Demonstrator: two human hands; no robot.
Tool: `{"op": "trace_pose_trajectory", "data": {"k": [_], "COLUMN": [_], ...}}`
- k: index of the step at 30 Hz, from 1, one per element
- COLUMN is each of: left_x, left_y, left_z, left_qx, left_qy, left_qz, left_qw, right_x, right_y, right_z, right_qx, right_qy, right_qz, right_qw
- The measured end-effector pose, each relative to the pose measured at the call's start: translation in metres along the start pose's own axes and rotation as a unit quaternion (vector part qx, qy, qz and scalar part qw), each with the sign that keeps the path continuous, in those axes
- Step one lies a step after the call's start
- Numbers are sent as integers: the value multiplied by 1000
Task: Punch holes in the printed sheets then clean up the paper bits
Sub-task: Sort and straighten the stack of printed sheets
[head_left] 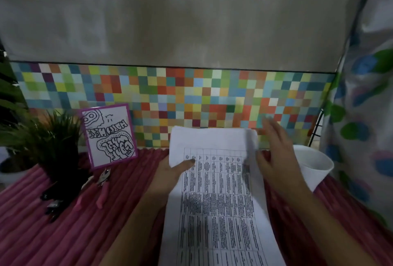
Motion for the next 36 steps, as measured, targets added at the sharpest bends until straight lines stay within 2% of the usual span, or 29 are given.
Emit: {"op": "trace_pose_trajectory", "data": {"k": [2,5,6,9,13,16,18,19,21,23,24,26,29,32,36], "left_x": [5,6,6,8,18,33,53,64,86,109,119,136,157,180,207], "left_y": [2,1,-1,-4,-10,-7,-1,2,4,5,6,10,10,8,12], "left_z": [-3,-5,-5,-5,-6,-12,-21,-25,-32,-39,-43,-49,-48,-45,-51], "left_qx": [-3,7,14,24,37,24,10,3,4,18,24,35,24,-23,-44], "left_qy": [31,51,58,78,99,120,150,169,200,241,261,281,242,223,288], "left_qz": [7,6,3,8,6,5,13,19,16,10,15,26,26,7,-54], "left_qw": [999,999,998,997,994,993,988,985,980,970,965,959,970,975,955], "right_x": [-13,-23,-26,-18,7,23,29,32,27,9,2,-9,-17,-21,-22], "right_y": [19,56,61,63,34,8,-6,-12,-21,-26,-28,-36,-54,-63,-50], "right_z": [41,71,73,71,77,79,77,75,70,68,68,75,87,91,84], "right_qx": [-84,-254,-284,-297,-260,-147,-46,-14,-19,-72,-79,-43,10,9,5], "right_qy": [-102,-110,-102,-60,-1,81,143,170,202,195,187,162,104,71,66], "right_qz": [-76,-71,-38,38,87,215,327,386,482,536,542,542,507,496,498], "right_qw": [988,958,953,952,962,962,933,906,852,818,815,824,856,865,864]}}
Point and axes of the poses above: each hand's wrist, its own z-axis towards the middle knuckle, its own y-axis out of the palm, x = y × z, the point moved 6 cm from there along z, towards the middle knuckle, and after that the axes turned 7 degrees about -y, right-handed, at the moved point
